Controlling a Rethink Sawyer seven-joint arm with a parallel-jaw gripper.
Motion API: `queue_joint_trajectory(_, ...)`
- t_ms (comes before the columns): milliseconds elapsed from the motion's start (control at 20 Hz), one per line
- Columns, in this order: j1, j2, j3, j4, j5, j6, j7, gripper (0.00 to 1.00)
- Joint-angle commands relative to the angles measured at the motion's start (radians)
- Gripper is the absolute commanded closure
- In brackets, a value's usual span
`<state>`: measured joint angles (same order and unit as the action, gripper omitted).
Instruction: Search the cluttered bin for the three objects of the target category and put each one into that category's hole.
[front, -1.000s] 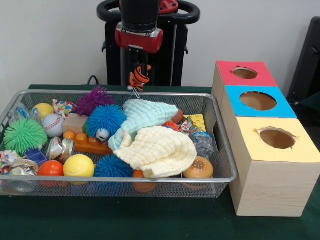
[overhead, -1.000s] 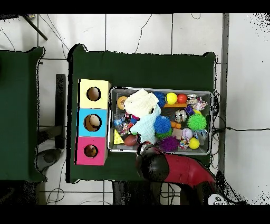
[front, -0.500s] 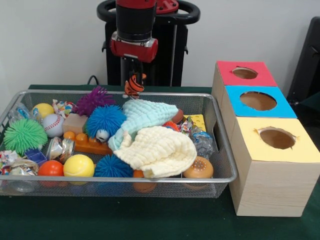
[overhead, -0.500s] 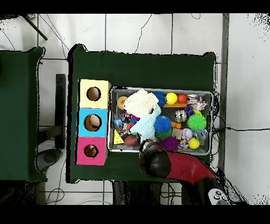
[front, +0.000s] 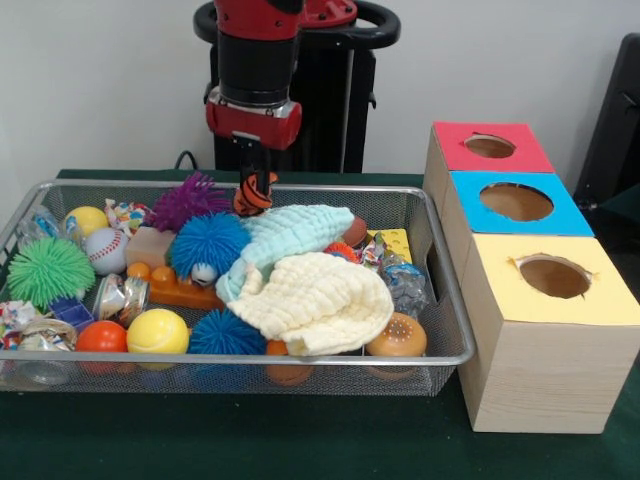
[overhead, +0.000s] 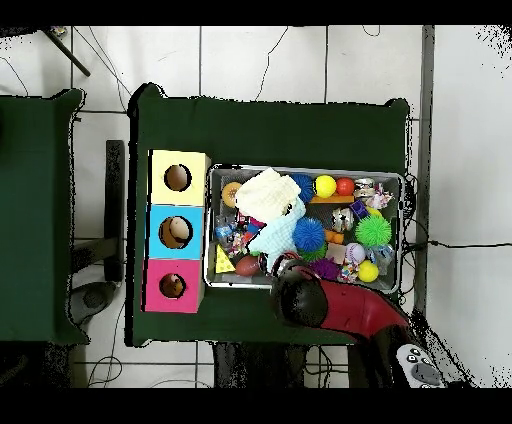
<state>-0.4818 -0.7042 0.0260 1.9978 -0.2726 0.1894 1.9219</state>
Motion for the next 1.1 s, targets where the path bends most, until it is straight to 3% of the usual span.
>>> queue_joint_trajectory(50,0.007,0.101,0.010,-0.148,-0.049,-0.145,0.082,1.00)
queue_joint_trajectory(450,0.038,0.128,-0.008,-0.170,-0.038,-0.229,0.085,1.00)
queue_joint_trajectory(1100,0.099,0.117,-0.051,-0.173,0.008,-0.229,0.112,1.00)
